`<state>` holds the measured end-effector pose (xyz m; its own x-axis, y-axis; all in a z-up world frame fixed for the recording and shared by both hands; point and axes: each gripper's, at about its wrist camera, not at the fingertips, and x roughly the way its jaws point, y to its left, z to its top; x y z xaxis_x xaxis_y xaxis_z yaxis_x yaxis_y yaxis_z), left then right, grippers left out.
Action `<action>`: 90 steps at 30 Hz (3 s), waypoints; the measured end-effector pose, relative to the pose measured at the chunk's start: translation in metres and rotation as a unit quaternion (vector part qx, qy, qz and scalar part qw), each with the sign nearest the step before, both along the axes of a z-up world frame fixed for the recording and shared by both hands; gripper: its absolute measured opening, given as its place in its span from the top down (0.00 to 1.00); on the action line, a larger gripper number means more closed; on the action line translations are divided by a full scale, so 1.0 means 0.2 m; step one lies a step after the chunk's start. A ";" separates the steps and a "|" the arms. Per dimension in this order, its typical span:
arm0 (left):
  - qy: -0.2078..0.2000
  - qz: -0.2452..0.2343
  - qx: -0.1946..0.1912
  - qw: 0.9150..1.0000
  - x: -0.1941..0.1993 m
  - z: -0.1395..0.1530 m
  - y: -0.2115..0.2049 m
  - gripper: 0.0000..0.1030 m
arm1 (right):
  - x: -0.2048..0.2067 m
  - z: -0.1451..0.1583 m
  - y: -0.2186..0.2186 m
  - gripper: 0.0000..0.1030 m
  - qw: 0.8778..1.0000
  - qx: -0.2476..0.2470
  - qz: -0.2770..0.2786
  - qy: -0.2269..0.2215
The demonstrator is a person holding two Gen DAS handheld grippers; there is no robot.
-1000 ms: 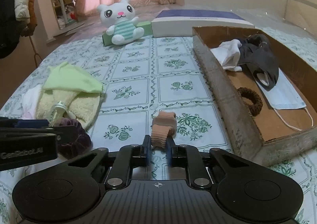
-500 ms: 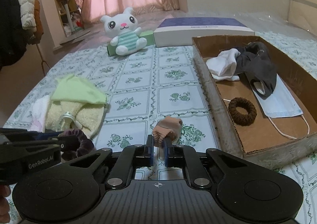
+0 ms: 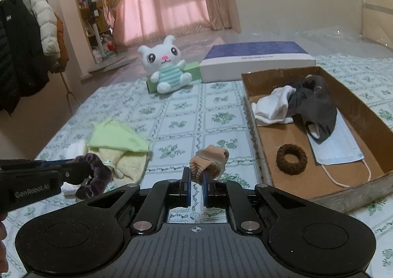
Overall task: Organize soft objects
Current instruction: 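Carry the scrunchie and toe separator into the box and open both grippers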
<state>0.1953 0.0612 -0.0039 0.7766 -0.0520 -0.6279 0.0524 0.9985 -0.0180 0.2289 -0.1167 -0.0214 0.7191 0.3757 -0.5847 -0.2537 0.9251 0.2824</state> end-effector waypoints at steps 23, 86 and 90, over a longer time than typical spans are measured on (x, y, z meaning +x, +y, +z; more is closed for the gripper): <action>-0.010 -0.110 -0.030 0.993 0.05 0.15 -0.59 0.88 | -0.13 0.16 -0.47 0.92 0.997 0.019 -0.077 -0.025; 0.067 -0.116 -0.035 0.990 0.37 -0.05 -0.90 0.50 | 0.11 0.00 -0.93 0.51 0.995 0.006 -0.101 0.014; 0.068 -0.113 -0.037 0.991 0.34 -0.04 -0.87 0.50 | 0.08 0.01 -0.93 0.49 0.994 0.009 -0.104 0.017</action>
